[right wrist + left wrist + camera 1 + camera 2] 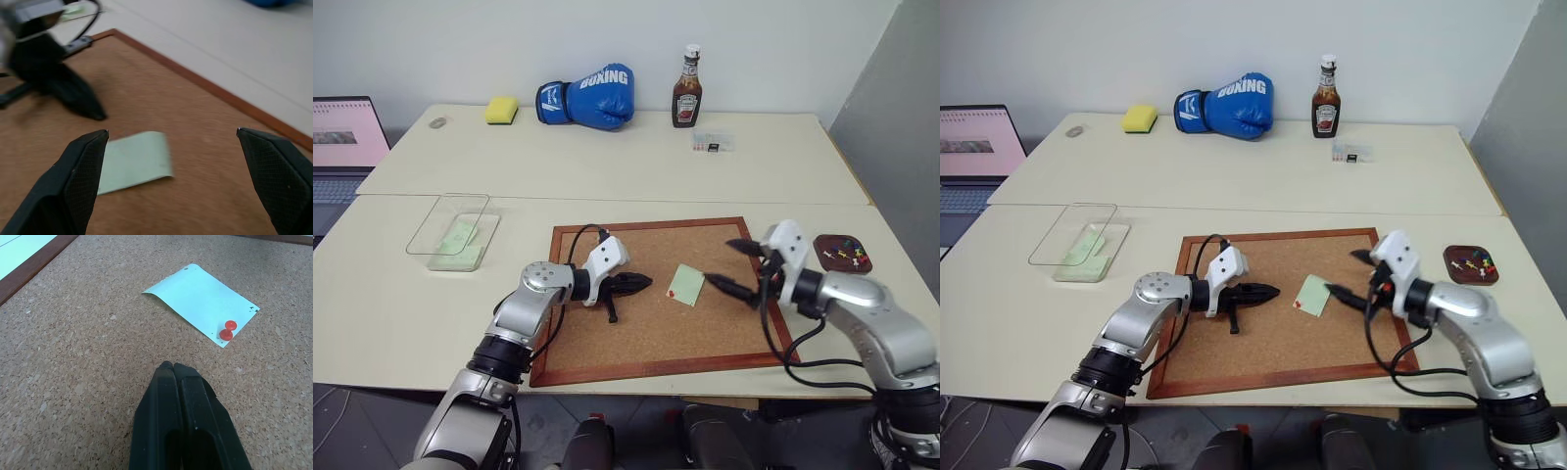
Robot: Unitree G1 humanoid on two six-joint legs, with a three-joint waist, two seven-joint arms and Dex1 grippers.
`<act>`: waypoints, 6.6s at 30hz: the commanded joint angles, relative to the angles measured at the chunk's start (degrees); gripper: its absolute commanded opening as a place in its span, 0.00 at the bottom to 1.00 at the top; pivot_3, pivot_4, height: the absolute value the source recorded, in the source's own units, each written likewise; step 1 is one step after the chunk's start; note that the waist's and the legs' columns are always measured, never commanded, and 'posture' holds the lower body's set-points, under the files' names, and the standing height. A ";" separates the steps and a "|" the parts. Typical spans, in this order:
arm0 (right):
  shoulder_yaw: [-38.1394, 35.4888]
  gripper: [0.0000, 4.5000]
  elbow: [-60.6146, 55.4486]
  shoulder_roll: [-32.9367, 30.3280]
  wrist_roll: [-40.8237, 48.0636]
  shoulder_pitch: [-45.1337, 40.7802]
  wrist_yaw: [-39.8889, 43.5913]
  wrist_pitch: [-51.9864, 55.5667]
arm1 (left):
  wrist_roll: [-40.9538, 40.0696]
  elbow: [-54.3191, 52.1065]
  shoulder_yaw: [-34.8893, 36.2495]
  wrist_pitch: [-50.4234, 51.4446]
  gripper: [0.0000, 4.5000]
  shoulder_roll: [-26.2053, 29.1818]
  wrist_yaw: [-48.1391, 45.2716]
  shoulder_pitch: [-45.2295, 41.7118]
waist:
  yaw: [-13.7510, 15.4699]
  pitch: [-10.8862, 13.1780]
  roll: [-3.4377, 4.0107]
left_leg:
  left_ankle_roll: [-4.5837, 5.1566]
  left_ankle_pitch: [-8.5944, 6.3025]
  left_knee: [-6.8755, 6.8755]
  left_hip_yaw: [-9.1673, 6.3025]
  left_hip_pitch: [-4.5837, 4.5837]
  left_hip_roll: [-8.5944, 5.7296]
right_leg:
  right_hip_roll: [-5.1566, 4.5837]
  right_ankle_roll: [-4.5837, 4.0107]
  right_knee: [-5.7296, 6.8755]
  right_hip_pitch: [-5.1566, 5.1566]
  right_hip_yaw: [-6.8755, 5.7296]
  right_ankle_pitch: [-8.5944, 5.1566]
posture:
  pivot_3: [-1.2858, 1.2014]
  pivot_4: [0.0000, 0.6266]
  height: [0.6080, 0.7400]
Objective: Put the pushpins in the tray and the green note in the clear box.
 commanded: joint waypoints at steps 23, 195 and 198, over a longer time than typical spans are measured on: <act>14.27 0.61 14.73 10.84 -10.87 -6.19 4.50 -11.28 | 0.51 -0.45 -0.27 -1.37 0.00 1.23 -0.35 0.95 | -0.01 0.00 -0.01 | 0.00 0.00 -0.01 -0.02 -0.01 0.01 | 0.00 0.00 0.01 -0.02 -0.04 0.00 | 0.52 0.24 1.00; -27.29 0.84 32.60 0.15 -6.05 -9.18 -28.57 -5.23 | -7.51 -18.16 -3.63 0.17 0.00 -8.18 5.77 -1.17 | 0.00 0.01 0.05 | 0.10 -0.04 0.04 0.14 -0.52 -0.05 | 0.00 0.01 0.13 -0.52 0.17 0.03 | 0.52 0.24 1.00; -26.82 0.84 28.60 -0.06 -5.19 -8.30 -26.70 -4.63 | -7.53 -17.47 -3.32 -0.13 0.00 -8.18 5.80 -1.43 | -0.03 0.01 0.06 | 0.10 -0.04 0.04 0.14 -0.52 -0.05 | 0.00 0.01 0.13 -0.52 0.16 0.03 | 0.52 0.24 1.00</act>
